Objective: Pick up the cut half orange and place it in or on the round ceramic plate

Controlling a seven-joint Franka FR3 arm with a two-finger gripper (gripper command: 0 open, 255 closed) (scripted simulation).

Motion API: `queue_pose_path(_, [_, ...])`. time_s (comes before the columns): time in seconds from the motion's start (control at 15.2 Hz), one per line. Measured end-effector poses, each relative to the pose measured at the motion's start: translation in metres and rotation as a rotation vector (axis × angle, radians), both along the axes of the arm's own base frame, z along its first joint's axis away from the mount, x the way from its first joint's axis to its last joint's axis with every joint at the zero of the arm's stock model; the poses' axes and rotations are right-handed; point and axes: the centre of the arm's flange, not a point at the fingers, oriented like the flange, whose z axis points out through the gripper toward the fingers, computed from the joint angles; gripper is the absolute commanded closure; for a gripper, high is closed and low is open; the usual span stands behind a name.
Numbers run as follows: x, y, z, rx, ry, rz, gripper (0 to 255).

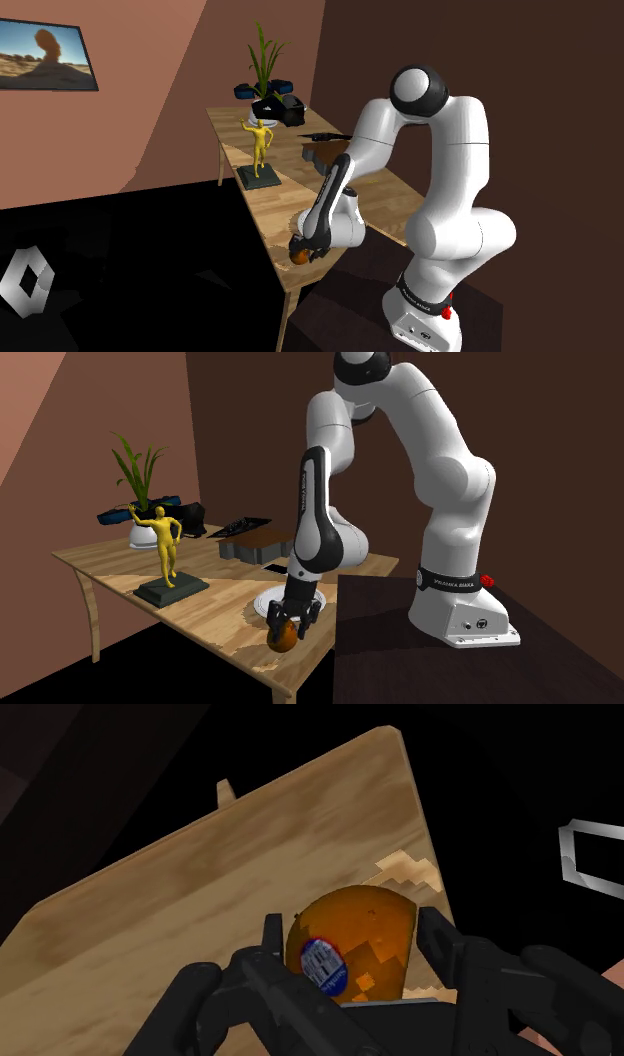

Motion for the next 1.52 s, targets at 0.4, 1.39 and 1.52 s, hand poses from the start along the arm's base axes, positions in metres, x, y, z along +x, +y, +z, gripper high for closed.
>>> queue_pose_path(0.4, [0.000,0.000,0.030,0.000,-0.001,-0.001,255])
queue_pose_path(1.39, [-0.047,0.047,0.031,-0.050,-0.041,-0.262,0])
queue_pose_path(1.52, [-0.053,0.058,0.031,-0.150,-0.173,-0.579,0])
